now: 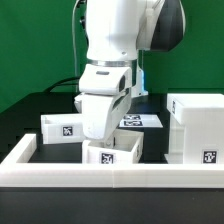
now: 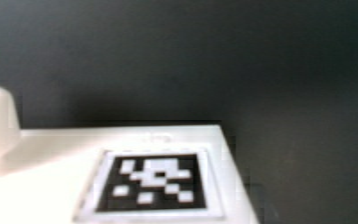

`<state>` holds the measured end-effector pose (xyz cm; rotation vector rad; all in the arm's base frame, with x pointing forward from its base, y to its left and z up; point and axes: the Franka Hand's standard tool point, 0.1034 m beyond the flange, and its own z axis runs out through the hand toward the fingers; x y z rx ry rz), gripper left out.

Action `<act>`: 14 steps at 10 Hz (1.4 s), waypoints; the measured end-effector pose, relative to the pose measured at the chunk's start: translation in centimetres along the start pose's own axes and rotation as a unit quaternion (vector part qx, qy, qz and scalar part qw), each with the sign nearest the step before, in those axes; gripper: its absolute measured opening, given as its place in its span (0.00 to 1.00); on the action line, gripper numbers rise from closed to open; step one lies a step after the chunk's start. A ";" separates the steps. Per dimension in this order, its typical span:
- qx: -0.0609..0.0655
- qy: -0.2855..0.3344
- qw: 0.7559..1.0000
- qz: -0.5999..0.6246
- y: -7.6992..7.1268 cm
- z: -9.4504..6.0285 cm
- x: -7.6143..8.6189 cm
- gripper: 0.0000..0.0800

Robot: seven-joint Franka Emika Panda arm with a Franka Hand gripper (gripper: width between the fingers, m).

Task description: Assemble drawer

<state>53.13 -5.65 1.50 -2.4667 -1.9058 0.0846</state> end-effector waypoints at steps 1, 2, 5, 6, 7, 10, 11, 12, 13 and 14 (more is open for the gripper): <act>0.001 -0.001 1.000 -0.015 0.0 0.1 -0.2 0.05; 0.001 -0.006 0.999 -0.049 0.0 0.1 -0.5 0.05; 0.000 -0.004 0.999 -0.049 -0.2 0.2 0.6 0.05; 0.003 -0.002 0.999 -0.050 -0.4 0.1 1.7 0.05; 0.004 -0.001 0.999 -0.052 -0.4 0.0 2.5 0.05; -0.012 0.005 0.999 -0.044 -0.3 0.0 3.4 0.05; -0.008 0.004 0.999 -0.043 -0.5 0.2 3.2 0.05; -0.009 0.004 0.999 -0.044 -0.5 0.2 3.2 0.05; -0.014 0.005 0.999 -0.050 -0.5 0.4 3.1 0.05; -0.026 0.004 0.998 -0.053 -0.4 0.3 3.9 0.05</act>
Offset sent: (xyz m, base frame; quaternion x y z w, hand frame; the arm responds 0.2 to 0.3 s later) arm -0.0056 0.0183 -0.0043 -0.0108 0.0325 -0.0509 0.9981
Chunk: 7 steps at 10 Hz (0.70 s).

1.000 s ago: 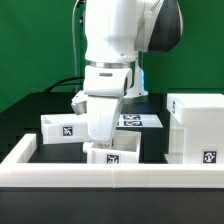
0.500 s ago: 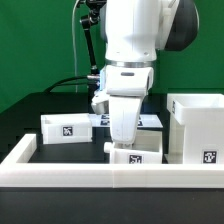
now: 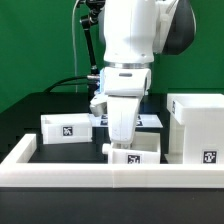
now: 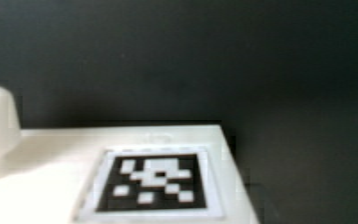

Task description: Assemble drawer

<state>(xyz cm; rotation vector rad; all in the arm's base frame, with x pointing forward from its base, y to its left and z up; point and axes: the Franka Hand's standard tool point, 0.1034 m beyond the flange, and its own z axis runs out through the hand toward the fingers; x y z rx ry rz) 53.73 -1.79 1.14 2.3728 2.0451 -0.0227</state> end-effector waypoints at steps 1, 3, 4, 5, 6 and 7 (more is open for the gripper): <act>0.002 0.001 1.000 -0.007 0.0 -0.1 0.7 0.05; 0.002 0.000 1.000 -0.014 0.0 0.0 0.6 0.05; -0.007 0.001 1.000 -0.010 0.1 0.0 0.7 0.05; -0.006 0.001 1.000 -0.010 0.1 0.0 0.6 0.05; -0.006 0.001 1.000 -0.008 0.1 0.0 0.6 0.05; -0.003 0.001 1.000 -0.007 0.0 0.0 1.0 0.05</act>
Offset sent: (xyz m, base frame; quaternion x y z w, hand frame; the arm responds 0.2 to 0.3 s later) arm 0.0000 0.0000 0.0000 -0.0650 0.0000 0.0000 0.9979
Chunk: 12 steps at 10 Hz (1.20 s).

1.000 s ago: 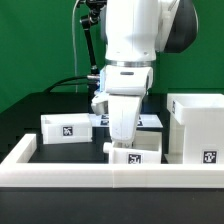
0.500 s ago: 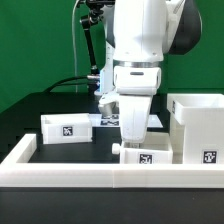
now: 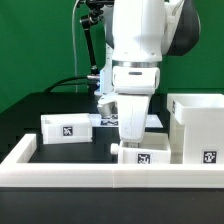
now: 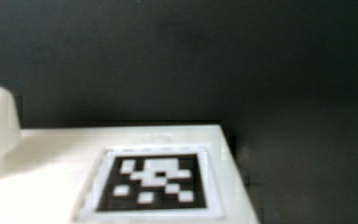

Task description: Assemble drawer

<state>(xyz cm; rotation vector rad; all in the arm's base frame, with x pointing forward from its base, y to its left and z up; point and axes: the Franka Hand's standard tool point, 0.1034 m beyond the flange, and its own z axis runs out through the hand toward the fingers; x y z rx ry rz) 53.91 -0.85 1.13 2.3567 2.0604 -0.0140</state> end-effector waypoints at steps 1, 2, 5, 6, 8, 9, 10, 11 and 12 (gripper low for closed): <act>0.005 0.001 1.000 -0.002 0.0 -0.1 0.5 0.05; 0.005 0.002 1.000 -0.006 0.0 -0.1 0.9 0.05; 0.002 -0.007 0.999 -0.040 0.1 -0.1 1.5 0.05; 0.002 -0.007 0.999 -0.038 0.1 -0.1 1.4 0.05; 0.002 -0.006 0.999 -0.038 0.1 -0.1 1.4 0.05; 0.002 -0.006 0.999 -0.038 0.1 -0.1 1.6 0.05; 0.002 -0.005 0.999 -0.037 0.0 -0.1 1.9 0.05; 0.002 -0.004 0.999 -0.036 0.0 -0.1 2.3 0.05; 0.002 -0.003 0.999 -0.034 0.1 -0.2 2.5 0.05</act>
Offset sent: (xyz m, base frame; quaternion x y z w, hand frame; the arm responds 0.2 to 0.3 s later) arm 0.0094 0.0151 0.0010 0.0025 -0.0247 -0.1038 0.9943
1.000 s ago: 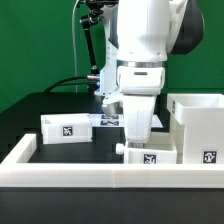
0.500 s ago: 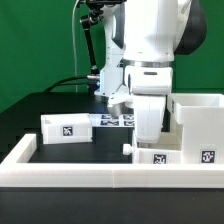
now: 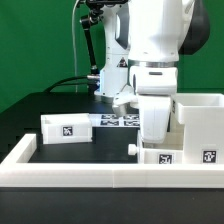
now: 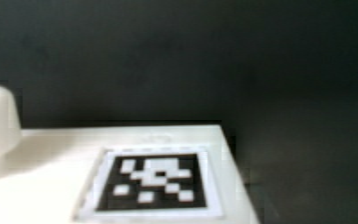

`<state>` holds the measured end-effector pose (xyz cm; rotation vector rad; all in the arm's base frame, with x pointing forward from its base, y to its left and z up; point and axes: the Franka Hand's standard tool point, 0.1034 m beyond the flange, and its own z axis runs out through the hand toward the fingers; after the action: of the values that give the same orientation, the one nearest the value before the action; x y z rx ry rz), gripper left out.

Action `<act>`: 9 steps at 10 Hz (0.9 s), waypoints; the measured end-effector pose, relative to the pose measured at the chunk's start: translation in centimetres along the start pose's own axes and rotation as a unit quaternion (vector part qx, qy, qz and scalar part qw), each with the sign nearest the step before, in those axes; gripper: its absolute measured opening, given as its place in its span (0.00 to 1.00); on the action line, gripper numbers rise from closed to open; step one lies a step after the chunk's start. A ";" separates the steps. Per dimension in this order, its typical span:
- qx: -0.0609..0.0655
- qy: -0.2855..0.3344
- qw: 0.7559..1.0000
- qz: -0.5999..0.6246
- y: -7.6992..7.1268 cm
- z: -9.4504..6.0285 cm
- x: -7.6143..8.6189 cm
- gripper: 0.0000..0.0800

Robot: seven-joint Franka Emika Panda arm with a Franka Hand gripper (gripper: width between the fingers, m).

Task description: Assemble drawer

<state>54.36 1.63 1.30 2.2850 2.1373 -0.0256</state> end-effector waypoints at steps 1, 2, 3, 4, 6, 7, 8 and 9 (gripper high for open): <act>0.000 0.000 1.000 0.006 0.1 0.0 0.1 0.05; 0.000 0.000 1.000 0.009 0.0 0.0 0.0 0.05; 0.001 0.000 1.000 0.010 -0.1 0.0 0.0 0.05; 0.001 0.000 1.000 0.010 -0.1 0.1 -0.1 0.05; 0.001 -0.001 1.000 0.011 -0.1 0.1 -0.2 0.28; 0.001 -0.001 1.000 0.013 0.0 0.1 -0.3 0.45; -0.001 0.000 1.000 0.016 0.0 -0.1 -0.3 0.45; -0.003 0.000 1.000 0.017 0.2 -0.4 -0.3 0.68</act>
Offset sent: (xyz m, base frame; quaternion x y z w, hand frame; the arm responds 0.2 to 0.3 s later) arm 0.0000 0.0000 0.0000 0.0000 0.0000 0.0000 1.0000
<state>54.53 1.30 1.75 2.3175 2.0947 -0.0196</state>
